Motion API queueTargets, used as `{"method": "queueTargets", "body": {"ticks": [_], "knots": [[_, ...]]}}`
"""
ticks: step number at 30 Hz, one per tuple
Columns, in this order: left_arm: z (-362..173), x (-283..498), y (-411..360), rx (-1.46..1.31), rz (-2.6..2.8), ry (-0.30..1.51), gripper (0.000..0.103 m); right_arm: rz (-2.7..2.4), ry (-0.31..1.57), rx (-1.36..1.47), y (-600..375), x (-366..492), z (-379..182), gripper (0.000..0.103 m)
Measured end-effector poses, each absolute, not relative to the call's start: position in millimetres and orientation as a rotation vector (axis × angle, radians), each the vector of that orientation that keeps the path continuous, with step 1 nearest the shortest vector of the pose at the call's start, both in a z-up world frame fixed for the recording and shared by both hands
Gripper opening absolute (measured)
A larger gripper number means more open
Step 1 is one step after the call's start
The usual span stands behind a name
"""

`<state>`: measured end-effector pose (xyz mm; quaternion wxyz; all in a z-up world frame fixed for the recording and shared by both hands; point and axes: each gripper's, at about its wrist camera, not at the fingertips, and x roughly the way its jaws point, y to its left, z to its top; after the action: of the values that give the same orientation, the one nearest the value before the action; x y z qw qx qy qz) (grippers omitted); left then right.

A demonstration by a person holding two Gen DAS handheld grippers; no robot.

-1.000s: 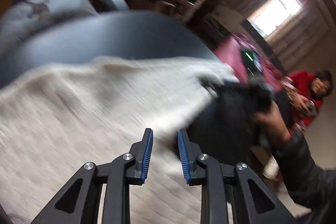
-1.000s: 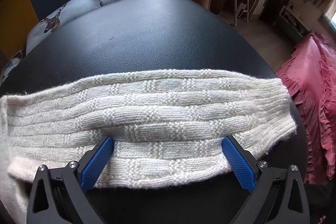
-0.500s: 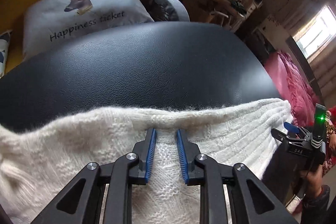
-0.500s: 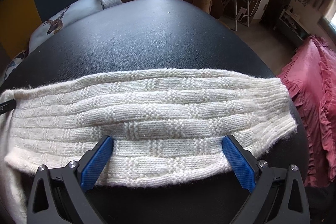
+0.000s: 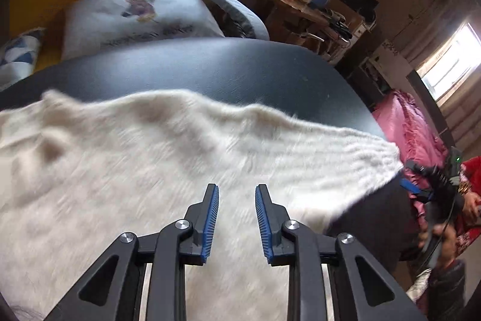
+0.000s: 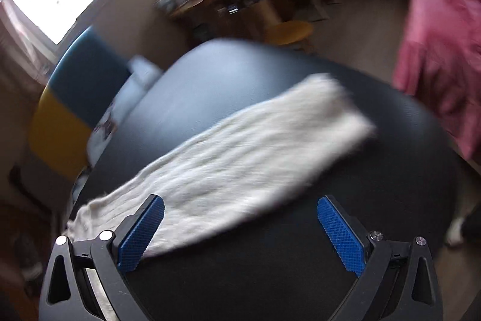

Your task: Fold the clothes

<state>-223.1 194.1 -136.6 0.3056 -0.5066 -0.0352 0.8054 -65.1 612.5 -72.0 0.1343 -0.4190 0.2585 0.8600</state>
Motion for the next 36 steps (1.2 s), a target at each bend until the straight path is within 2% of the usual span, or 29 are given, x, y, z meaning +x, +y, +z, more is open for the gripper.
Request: {"method": "queueTargets", "body": {"ticks": [9,15,21,26,29,33,36], "knots": [[-137,-129,128,-1.377,2.186,-0.137,0.025,2.651,0.730,-1.253,562,-49,-45,0.103],[-131,-68,69,-1.390,2.267,-0.208,0.025,3.030,0.953,-1.566,410,-60,-46,0.103],[-134,-33,21,-1.397,2.344,-0.262,0.025,2.924,0.660,-1.824,333,-61,-86,0.103],[-152,-19,2,-1.421,2.345,-0.251,0.024,2.806,0.556,-1.840,336,-56,-106,0.103],[-153,-20,-3,-1.419,2.348,-0.317,0.024,2.796,0.515,-1.836,336,-58,-109,0.103],[-146,-22,-9,-1.413,2.329,-0.359,0.025,2.825,0.953,-1.613,395,-43,-90,0.103],[-131,-21,-25,-1.366,2.346,-0.449,0.027,2.718,1.283,-1.256,485,-16,-80,0.103]]}}
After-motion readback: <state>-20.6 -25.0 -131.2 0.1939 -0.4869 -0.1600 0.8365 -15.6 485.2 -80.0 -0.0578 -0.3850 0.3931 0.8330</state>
